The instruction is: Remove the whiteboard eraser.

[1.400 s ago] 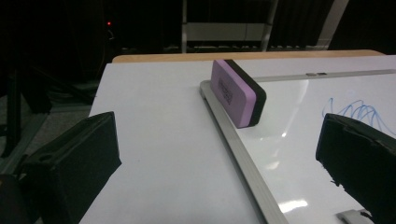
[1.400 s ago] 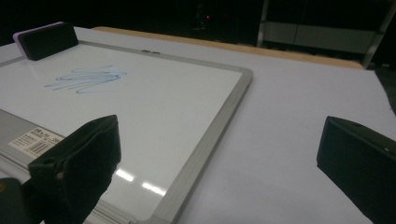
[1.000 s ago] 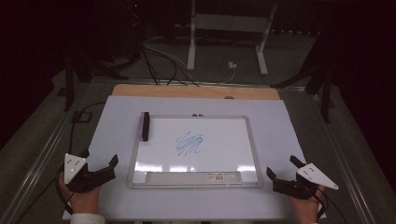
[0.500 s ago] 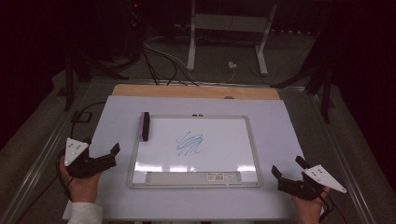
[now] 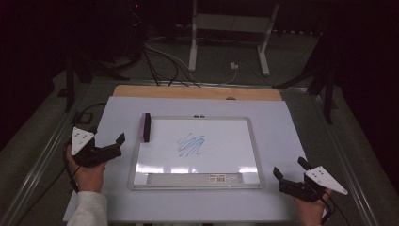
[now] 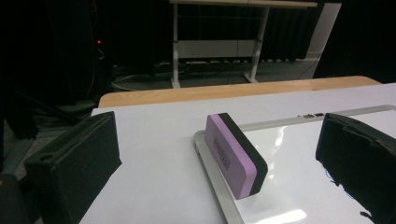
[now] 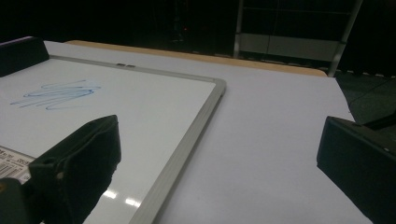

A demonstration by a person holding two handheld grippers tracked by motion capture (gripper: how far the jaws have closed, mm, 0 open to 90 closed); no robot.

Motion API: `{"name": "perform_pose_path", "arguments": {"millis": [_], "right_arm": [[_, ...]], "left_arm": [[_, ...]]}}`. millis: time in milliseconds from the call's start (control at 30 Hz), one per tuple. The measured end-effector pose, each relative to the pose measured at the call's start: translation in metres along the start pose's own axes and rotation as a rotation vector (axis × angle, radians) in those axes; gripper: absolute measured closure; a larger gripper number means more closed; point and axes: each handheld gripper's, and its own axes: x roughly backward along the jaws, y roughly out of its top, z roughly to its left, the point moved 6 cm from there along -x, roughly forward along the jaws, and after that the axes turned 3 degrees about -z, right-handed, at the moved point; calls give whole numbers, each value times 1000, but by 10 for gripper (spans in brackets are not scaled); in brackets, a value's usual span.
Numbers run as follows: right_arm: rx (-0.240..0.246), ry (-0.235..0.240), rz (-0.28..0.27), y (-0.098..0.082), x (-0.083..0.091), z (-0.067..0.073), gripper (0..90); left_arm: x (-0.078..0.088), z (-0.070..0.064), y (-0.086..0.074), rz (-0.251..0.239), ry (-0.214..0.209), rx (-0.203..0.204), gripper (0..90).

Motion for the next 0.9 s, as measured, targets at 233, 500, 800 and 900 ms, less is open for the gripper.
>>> {"name": "perform_pose_path", "arguments": {"millis": [233, 500, 800, 900], "right_arm": [[0, 3, 2, 0, -1, 1, 0], [14, 6, 4, 0, -1, 5, 0], [12, 6, 6, -1, -2, 5, 0], [13, 8, 8, -1, -2, 6, 0]], "left_arm": [[-13, 2, 2, 17, 0, 60, 5], [-31, 6, 1, 44, 14, 81, 5], [-45, 8, 7, 51, 16, 86, 5], [-50, 9, 7, 63, 17, 84, 5]]}}
